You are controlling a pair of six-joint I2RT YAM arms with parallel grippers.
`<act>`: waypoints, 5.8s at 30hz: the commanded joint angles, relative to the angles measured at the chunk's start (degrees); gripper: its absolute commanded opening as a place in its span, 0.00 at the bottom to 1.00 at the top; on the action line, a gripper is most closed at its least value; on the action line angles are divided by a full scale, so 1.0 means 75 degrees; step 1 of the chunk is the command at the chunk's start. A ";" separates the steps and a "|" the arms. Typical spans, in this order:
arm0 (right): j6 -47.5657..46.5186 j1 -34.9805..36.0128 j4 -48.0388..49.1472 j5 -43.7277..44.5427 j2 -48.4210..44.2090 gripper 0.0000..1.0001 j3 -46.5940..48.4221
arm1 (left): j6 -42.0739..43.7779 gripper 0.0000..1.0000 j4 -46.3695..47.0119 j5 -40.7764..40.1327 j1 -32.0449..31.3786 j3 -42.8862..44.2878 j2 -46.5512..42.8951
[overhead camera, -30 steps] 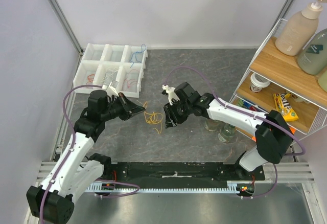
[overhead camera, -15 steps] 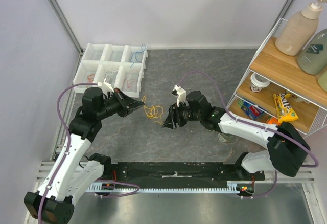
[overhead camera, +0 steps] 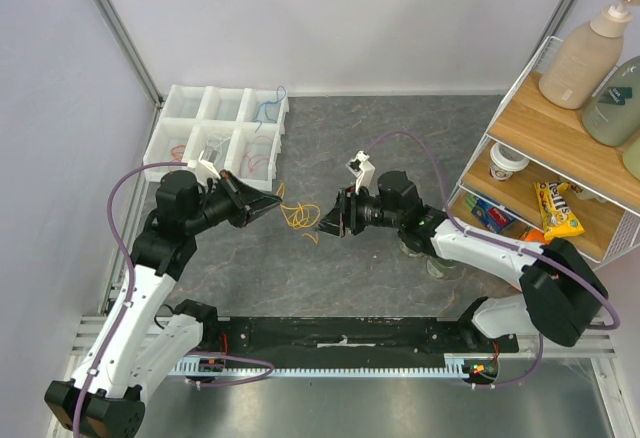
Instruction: Untangle the cables
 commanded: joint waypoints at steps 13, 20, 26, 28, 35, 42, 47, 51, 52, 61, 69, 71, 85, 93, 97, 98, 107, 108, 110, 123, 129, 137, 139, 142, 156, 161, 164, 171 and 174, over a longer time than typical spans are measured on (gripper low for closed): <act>0.0909 0.0107 0.2006 -0.0989 0.1488 0.55 -0.0019 | -0.0774 0.02 0.0653 0.0298 -0.0009 0.0292 0.0014; 0.0676 0.0096 0.1447 -0.0721 0.1453 0.00 0.0004 | -0.0704 0.02 0.0619 0.0252 -0.0009 -0.0013 -0.0056; -0.0682 0.0096 -0.1223 0.0369 0.1055 0.00 0.0460 | 0.0185 0.02 -0.0305 -0.0520 -0.0009 -0.0410 -0.0021; -0.1093 0.0096 -0.2091 0.0523 0.1066 0.00 0.0672 | 0.0245 0.02 -0.0296 -0.0733 -0.0009 -0.0855 0.0096; -0.1809 0.0107 -0.3700 0.0441 0.1966 0.00 0.1258 | 0.0092 0.02 0.0431 -0.0638 0.0002 -0.1864 0.1173; -0.1938 0.0107 -0.4169 0.0417 0.2589 0.00 0.1727 | 0.0795 0.26 0.0314 -0.0687 0.0014 -0.1714 0.2263; -0.1997 0.0096 -0.4240 0.0347 0.2754 0.00 0.1786 | 0.1509 0.56 -0.0458 -0.1001 0.0014 -0.1139 0.2218; -0.2009 0.0107 -0.4252 0.0335 0.2742 0.00 0.1786 | 0.1804 0.52 -0.0707 -0.0992 -0.0056 -0.1091 0.1995; -0.1997 0.0107 -0.4252 0.0347 0.2742 0.00 0.1786 | 0.1781 0.50 -0.0613 -0.0910 -0.0126 -0.1138 0.2006; -0.2032 0.0107 -0.4194 0.0312 0.2742 0.00 0.1786 | 0.1089 0.52 -0.0577 -0.1693 -0.1800 -0.1010 0.2638; -0.2067 0.0107 -0.4158 0.0324 0.2578 0.00 0.1739 | 0.0246 0.55 -0.0999 -0.2373 -0.2447 -0.1067 0.2850; -0.2044 0.0107 -0.4147 0.0312 0.2590 0.00 0.1716 | 0.0152 0.55 -0.0871 -0.2432 -0.2435 -0.1103 0.2862; -0.1938 0.0107 -0.3936 0.0207 0.2496 0.00 0.1587 | -0.1511 0.44 -0.0204 -0.2093 -0.2388 -0.1255 0.3588; -0.1962 0.0107 -0.3924 0.0241 0.2367 0.00 0.1540 | -0.2122 0.37 -0.0155 -0.2162 -0.2400 -0.1595 0.3472; -0.1938 0.0107 -0.3924 0.0253 0.2379 0.00 0.1552 | -0.2145 0.39 -0.0120 -0.2222 -0.2400 -0.1584 0.3412; -0.1950 0.0107 -0.3912 0.0253 0.2414 0.00 0.1563 | -0.2157 0.39 -0.0050 -0.2163 -0.2400 -0.1584 0.3459; -0.1927 0.0107 -0.3900 0.0253 0.2390 0.00 0.1540 | -0.2239 0.30 0.0196 -0.1975 -0.2400 -0.1654 0.3717; -0.1927 0.0107 -0.3900 0.0253 0.2390 0.00 0.1528 | -0.2251 0.30 0.0231 -0.1964 -0.2412 -0.1665 0.3741; -0.1927 0.0107 -0.3912 0.0242 0.2414 0.00 0.1551 | -0.2251 0.29 0.0267 -0.1929 -0.2400 -0.1677 0.3764; -0.2020 0.0107 -0.4134 0.0779 0.2098 0.00 0.1622 | -0.0777 0.02 -0.0258 -0.3389 -0.2412 -0.0860 0.2058; -0.2231 0.0096 -0.5036 0.2864 0.1676 0.00 0.1949 | 0.1109 0.02 -0.1816 -0.6143 -0.2365 0.1330 0.0321; -0.2465 -0.0150 -0.5670 0.4038 0.1523 0.00 0.2126 | 0.4624 0.02 -0.2417 -0.9062 -0.2365 0.4448 -0.0372; -0.2501 -0.0232 -0.5693 0.4050 0.1453 0.00 0.2091 | 0.5363 0.02 -0.2289 -0.9508 -0.2365 0.5058 -0.0419; -0.2536 -0.0279 -0.5752 0.4132 0.1418 0.00 0.2044 | 0.6616 0.02 -0.1739 -0.9931 -0.2377 0.5902 -0.0501; -0.2606 -0.0408 -0.5928 0.4425 0.1347 0.00 0.1880 | 1.1318 0.02 0.0666 -0.9675 -0.2400 1.0659 0.0599; -0.2595 -0.0455 -0.5951 0.4484 0.1348 0.00 0.1915 | 1.1882 0.02 0.0689 -0.9862 -0.2482 1.1143 0.0718; -0.2629 -0.0467 -0.5986 0.4484 0.1324 0.00 0.1938 | 1.1614 0.02 0.0269 -1.0037 -0.2645 1.1038 0.0717; -0.3203 -0.0443 -0.5776 0.3371 0.1101 0.00 0.2137 | 0.8290 0.02 -0.2027 -0.8835 -0.2775 0.9132 0.0846; -0.3368 -0.0420 -0.5811 0.2763 0.1136 0.00 0.2313 | 0.6461 0.02 -0.2650 -0.7873 -0.2775 0.7387 0.1092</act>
